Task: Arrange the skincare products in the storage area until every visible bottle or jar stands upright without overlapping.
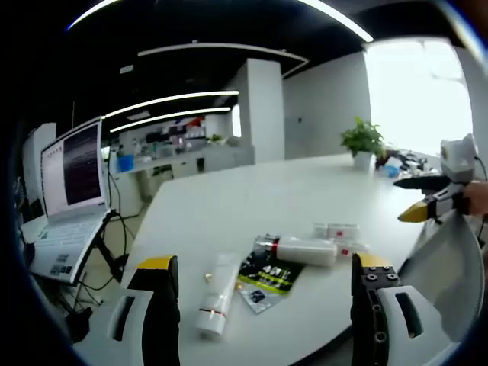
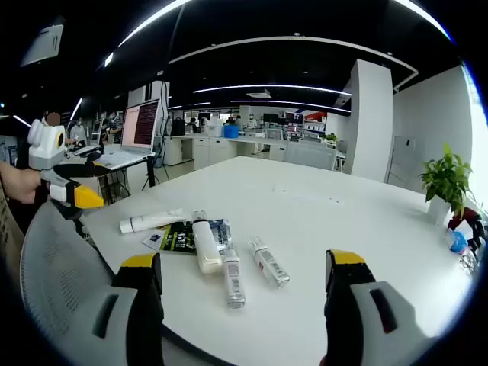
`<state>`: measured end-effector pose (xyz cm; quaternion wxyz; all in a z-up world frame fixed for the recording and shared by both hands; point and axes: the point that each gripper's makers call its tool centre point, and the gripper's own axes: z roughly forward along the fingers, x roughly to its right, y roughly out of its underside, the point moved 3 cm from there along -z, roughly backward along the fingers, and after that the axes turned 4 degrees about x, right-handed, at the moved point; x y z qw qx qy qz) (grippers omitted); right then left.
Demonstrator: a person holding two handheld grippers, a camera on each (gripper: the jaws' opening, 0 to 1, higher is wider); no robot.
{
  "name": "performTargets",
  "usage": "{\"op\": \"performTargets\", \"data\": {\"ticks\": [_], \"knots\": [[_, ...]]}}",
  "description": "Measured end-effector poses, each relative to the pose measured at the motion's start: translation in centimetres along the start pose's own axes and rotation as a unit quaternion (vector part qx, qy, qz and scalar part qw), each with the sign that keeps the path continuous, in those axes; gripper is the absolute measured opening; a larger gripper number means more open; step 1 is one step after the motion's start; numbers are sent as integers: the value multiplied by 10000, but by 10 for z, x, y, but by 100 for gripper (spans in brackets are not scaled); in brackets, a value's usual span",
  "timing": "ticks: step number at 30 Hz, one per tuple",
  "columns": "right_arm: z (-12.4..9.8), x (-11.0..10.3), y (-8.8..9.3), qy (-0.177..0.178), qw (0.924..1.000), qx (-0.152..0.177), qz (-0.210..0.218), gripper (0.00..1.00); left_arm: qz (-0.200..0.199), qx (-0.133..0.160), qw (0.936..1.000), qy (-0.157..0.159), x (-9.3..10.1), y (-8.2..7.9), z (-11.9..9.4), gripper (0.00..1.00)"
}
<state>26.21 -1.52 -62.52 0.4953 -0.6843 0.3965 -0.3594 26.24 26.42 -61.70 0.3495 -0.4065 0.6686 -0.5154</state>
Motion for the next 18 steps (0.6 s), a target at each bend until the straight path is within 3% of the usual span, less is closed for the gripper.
{"op": "performTargets", "data": {"ticks": [18], "knots": [[0,0,1,-2,10000,-18,32,89,17,-15,10000,-26,-1,0,-1,92]]}}
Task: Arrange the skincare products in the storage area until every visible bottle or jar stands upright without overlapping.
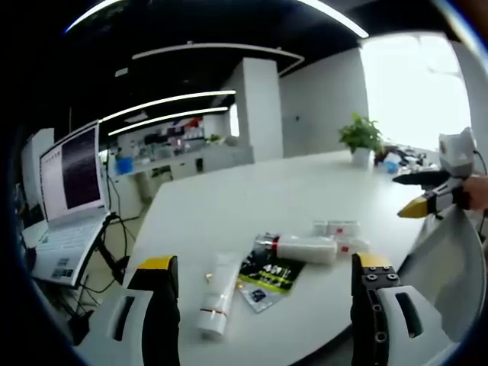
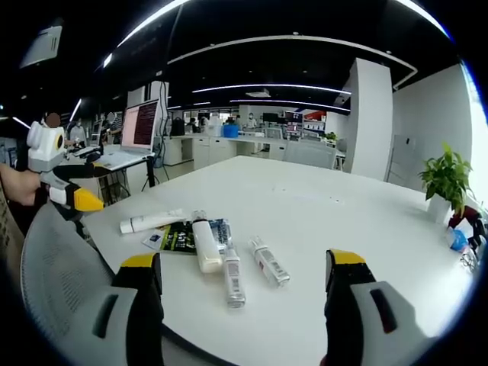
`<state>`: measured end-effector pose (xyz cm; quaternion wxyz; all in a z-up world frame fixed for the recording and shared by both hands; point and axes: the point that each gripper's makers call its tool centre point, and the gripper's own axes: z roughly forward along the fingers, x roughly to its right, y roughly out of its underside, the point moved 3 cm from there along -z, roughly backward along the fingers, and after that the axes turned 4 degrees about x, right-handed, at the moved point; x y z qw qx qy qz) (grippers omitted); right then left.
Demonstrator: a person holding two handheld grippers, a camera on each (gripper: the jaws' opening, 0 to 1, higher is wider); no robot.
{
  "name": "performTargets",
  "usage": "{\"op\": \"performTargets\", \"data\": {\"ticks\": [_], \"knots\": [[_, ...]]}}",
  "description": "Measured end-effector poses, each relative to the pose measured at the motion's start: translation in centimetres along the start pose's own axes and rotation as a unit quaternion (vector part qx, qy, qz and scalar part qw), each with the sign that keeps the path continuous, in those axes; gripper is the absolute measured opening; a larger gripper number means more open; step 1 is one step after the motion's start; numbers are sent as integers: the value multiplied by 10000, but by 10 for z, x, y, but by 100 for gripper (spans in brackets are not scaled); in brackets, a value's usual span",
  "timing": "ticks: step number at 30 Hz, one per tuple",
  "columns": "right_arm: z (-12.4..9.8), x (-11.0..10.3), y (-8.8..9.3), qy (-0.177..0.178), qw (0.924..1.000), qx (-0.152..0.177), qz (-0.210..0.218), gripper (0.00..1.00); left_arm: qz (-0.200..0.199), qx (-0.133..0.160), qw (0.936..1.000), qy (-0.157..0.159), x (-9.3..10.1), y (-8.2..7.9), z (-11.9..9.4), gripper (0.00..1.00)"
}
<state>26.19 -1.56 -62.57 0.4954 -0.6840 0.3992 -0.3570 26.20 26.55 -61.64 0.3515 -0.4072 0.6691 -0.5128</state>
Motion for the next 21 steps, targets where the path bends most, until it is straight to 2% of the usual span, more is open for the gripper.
{"op": "performTargets", "data": {"ticks": [12,21], "knots": [[0,-1,1,-29,10000,-42,-14,89,134,-59,9999,36,2,1,0,91],[0,-2,2,-67,9999,-49,-56,89,-53,-52,10000,41,0,1,0,91]]}}
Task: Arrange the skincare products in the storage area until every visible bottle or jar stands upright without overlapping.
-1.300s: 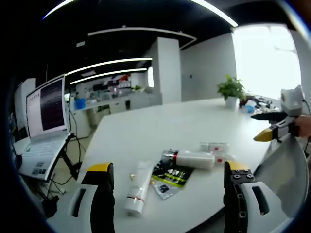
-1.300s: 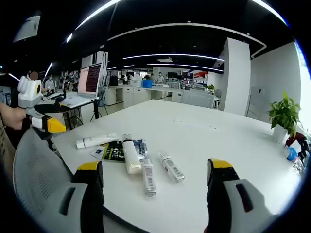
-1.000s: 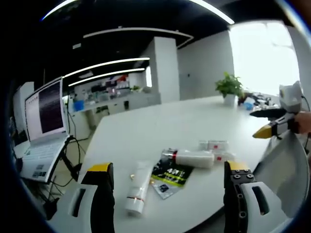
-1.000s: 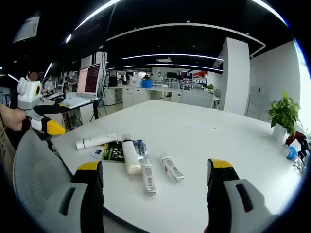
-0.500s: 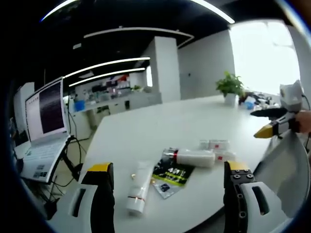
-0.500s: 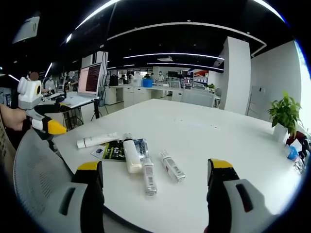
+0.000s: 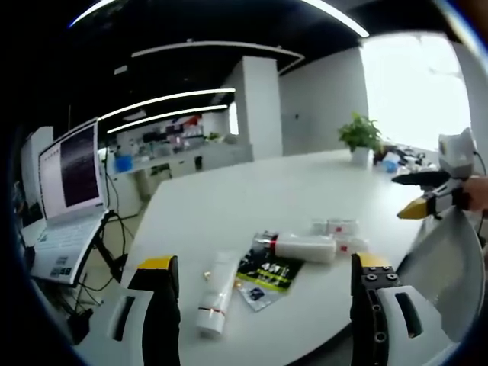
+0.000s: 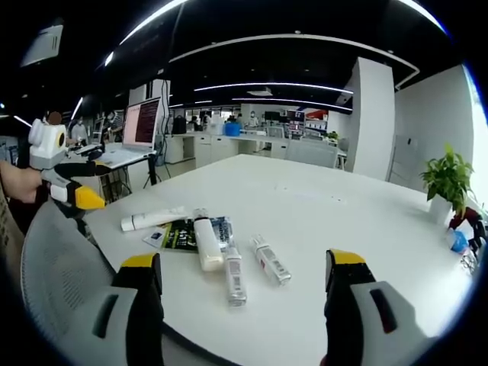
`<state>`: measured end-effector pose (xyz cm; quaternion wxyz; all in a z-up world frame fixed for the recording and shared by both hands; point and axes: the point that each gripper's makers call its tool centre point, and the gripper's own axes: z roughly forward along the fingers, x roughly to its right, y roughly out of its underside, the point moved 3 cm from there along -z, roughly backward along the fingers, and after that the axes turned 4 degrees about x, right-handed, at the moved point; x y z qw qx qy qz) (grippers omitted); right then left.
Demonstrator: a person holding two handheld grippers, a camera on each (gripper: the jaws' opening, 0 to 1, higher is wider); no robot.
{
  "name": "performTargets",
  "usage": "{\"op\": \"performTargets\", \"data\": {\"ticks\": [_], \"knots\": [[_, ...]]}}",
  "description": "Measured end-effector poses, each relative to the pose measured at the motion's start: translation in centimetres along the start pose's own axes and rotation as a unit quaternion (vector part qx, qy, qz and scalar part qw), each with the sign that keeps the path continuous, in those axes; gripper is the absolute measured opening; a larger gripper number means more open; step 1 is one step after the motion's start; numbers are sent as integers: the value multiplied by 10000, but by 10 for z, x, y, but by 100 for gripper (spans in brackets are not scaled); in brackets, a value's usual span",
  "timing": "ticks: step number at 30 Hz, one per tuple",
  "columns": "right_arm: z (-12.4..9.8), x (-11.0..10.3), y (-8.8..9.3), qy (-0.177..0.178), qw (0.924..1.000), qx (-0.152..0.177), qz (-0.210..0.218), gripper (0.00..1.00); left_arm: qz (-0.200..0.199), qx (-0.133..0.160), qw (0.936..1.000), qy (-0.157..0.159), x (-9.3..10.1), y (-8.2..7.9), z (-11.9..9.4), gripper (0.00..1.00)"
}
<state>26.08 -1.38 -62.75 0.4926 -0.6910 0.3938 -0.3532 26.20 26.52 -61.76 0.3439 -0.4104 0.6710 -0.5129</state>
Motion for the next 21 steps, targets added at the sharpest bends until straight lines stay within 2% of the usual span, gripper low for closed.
{"op": "performTargets", "data": {"ticks": [6,17,21], "knots": [[1,-3,3,-128,9998,-112,53,88,-50,-85,9999,-23,-1,2,1,92],[1,-2,10,-303,9978,-365,456,89,-229,-287,9993,-41,-3,8,3,93],[2,1,13,-319,9960,-567,608,85,-165,-387,9990,-116,-3,11,5,92]]}}
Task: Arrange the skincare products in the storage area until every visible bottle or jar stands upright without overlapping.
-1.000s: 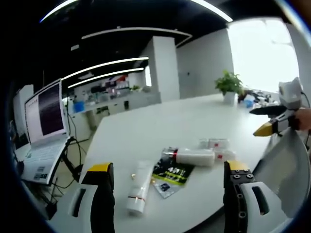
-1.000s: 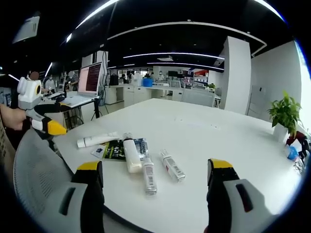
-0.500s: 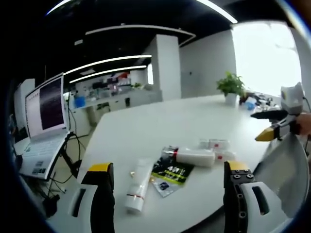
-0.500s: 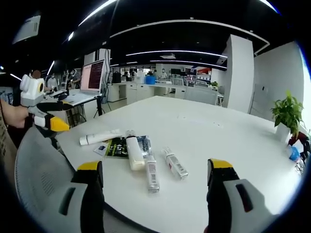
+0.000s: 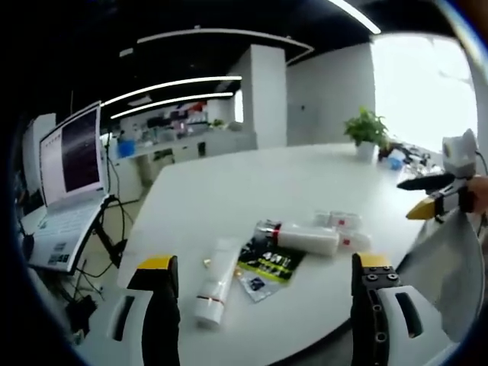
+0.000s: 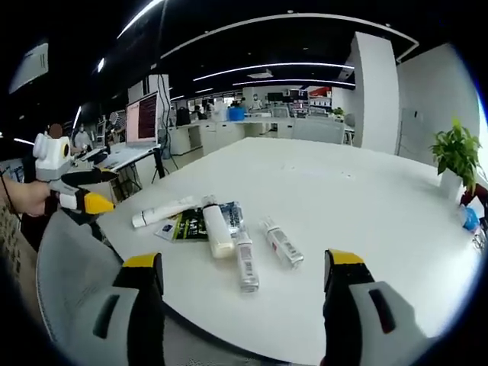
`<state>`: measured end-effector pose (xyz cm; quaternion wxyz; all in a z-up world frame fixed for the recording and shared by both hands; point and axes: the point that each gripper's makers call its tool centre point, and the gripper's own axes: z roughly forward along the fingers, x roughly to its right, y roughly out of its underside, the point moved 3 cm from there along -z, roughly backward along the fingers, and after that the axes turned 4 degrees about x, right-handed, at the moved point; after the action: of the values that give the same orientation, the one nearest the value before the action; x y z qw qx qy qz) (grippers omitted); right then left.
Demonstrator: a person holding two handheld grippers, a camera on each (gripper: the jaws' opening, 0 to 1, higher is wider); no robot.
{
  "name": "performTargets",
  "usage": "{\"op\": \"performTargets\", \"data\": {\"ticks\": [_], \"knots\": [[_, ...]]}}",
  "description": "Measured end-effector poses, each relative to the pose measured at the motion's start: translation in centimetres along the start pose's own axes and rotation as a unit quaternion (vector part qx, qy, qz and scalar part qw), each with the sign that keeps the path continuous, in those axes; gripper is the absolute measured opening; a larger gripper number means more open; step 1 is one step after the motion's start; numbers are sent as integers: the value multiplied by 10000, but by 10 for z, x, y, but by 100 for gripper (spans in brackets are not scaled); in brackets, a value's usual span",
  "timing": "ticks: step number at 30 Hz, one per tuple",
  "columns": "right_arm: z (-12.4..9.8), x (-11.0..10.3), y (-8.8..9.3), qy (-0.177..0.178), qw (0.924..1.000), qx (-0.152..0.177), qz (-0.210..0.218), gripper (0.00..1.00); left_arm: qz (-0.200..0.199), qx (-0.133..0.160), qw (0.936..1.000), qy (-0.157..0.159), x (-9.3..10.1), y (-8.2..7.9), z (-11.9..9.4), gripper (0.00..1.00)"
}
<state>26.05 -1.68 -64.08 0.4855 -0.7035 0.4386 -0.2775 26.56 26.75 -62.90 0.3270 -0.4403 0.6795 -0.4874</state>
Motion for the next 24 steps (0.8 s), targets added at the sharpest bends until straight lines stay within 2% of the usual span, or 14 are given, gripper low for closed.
{"op": "performTargets", "data": {"ticks": [3,5,11,17,20,24], "knots": [[2,-1,0,-109,9999,-100,13,85,53,-69,10000,-7,1,1,0,91],[4,1,-2,-181,9994,-173,-222,85,54,-85,9999,-3,1,1,0,91],[18,7,-9,-244,9988,-348,-256,81,23,-135,9999,90,3,3,1,91],[47,7,-6,-629,9932,-774,-599,78,-7,-71,9994,348,9,1,0,90],[62,9,-9,-743,9904,-860,-786,76,28,-25,9994,344,8,0,0,90],[80,9,-14,-934,9866,-1012,-871,73,-144,-43,9992,358,6,1,0,90]]}}
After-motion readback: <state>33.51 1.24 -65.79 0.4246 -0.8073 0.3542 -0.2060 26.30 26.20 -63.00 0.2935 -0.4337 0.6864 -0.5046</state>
